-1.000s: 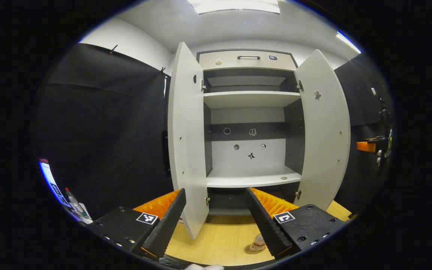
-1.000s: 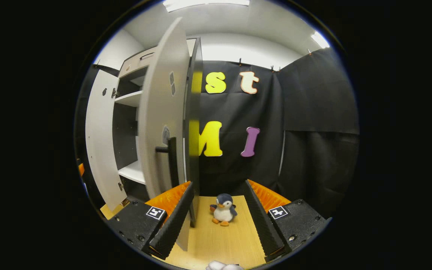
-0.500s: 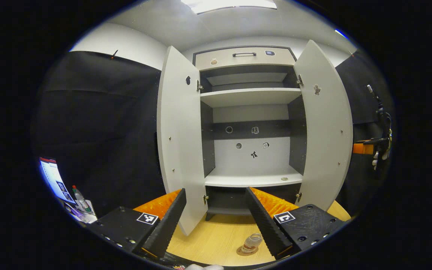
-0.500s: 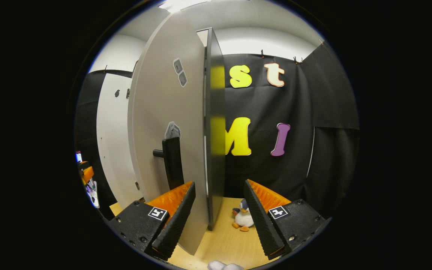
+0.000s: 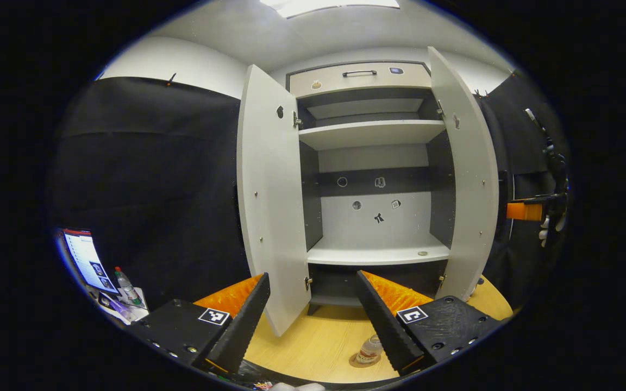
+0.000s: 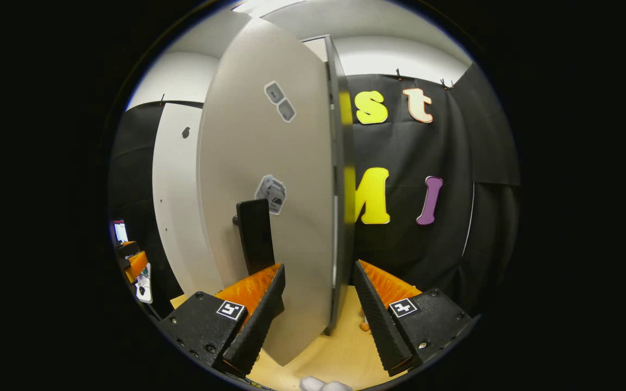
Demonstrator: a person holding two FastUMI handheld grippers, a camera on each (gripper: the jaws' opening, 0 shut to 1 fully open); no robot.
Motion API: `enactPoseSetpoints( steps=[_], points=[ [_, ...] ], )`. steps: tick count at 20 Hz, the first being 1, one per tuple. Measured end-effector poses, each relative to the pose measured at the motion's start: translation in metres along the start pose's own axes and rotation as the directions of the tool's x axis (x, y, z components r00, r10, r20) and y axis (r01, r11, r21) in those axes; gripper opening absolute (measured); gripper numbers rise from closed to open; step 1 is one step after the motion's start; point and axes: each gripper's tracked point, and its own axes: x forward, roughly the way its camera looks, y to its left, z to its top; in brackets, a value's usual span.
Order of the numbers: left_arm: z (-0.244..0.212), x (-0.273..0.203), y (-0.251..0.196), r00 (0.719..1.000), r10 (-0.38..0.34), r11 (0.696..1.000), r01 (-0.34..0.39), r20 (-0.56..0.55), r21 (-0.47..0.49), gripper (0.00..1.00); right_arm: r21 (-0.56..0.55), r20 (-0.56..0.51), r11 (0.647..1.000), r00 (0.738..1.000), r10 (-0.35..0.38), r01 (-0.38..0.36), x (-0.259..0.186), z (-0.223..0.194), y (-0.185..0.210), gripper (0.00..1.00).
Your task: Grasp the bottle in the cabinet with the left hand and place it on the coaster, then close the right door with the right hand and the left door with the left hand.
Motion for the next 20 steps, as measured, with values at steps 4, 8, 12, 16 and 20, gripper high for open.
enactPoseSetpoints(
  steps=[4,8,12,16,20],
  points=[
    [-0.002,0.019,0.021,0.999,-0.043,0.999,0.043,-0.005,0.013,0.96,-0.008,0.003,0.999,0.999,-0.048,0.048,0.004,0.0,-0.003,0.8],
    [0.001,0.038,0.05,0.997,-0.08,0.997,0.08,0.007,0.018,0.96,0.046,0.018,0.998,0.999,-0.036,0.035,0.009,0.003,0.011,0.8],
    [-0.001,0.057,0.077,0.995,-0.096,0.995,0.096,0.015,0.016,0.96,0.072,0.053,0.996,0.997,-0.055,0.051,0.011,0.012,0.015,0.8],
    [-0.001,0.075,0.101,0.994,-0.106,0.994,0.107,0.022,-0.017,0.96,0.049,0.08,0.993,0.991,-0.11,0.106,0.005,0.016,0.01,0.8],
    [0.007,0.09,0.134,0.993,-0.101,0.995,0.101,0.056,-0.008,0.96,0.043,0.093,0.99,0.987,-0.134,0.131,-0.004,0.016,0.009,0.8]
  ],
)
